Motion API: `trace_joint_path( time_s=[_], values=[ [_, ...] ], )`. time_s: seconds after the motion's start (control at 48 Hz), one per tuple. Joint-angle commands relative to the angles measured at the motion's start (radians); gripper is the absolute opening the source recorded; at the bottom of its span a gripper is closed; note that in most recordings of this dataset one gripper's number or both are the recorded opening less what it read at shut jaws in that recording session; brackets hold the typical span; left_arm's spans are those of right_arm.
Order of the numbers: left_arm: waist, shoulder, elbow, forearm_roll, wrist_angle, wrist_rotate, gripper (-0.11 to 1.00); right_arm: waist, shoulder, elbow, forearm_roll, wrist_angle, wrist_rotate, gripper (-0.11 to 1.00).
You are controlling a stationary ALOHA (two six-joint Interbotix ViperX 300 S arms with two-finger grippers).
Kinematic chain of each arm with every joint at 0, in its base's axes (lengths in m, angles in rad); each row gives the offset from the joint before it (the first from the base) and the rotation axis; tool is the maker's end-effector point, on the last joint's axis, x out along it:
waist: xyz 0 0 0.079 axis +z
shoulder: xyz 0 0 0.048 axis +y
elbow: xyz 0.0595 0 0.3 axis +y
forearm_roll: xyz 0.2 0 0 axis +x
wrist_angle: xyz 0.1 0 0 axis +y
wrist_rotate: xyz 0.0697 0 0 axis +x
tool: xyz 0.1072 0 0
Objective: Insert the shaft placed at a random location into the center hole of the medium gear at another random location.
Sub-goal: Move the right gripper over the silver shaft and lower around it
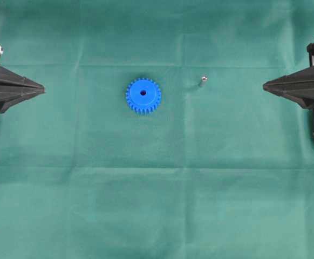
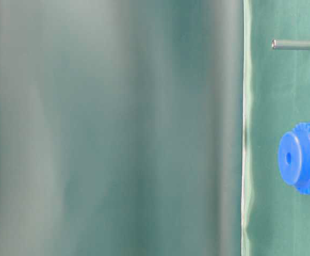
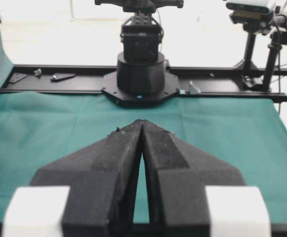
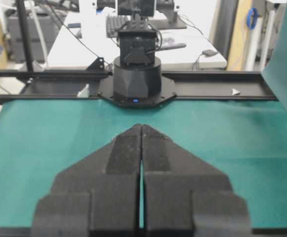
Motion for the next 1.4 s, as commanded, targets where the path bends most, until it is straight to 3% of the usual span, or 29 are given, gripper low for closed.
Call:
trace_joint_path(
  time_s=[0.0, 0.438, 0.521, 0.729, 0.792, 0.896, 1.376],
  values=[
    [-0.005, 0.017, -0.031, 0.011, 0.0, -0.008, 0.0, -0.003, 0.011, -0.029, 0.0, -0.009, 0.005, 0.01],
    [-0.005, 0.015, -0.032, 0.011, 0.014, -0.011, 0.0, -0.101, 0.141, -0.031, 0.0, -0.015, 0.008, 0.03],
    [-0.003, 0.014, -0.032, 0.011, 0.014, -0.009, 0.0, -0.123, 0.201, -0.028, 0.002, -0.034, 0.008, 0.17],
    [-0.005, 0.012, -0.032, 0.011, 0.014, -0.009, 0.0, -0.186, 0.408, -0.014, 0.002, -0.101, 0.0, 0.76],
    [-0.005, 0.012, -0.031, 0.011, 0.014, -0.009, 0.0, -0.201, 0.477, -0.009, 0.0, -0.155, -0.003, 0.89],
    [-0.005, 0.012, -0.032, 0.011, 0.014, -0.009, 0.0, -0.221, 0.595, -0.011, 0.0, -0.241, -0.003, 0.82],
    [-0.003, 0.018, -0.029, 0.012, 0.012, -0.009, 0.0, -0.252, 0.92, -0.031, 0.009, -0.477, -0.005, 0.84]
  ],
)
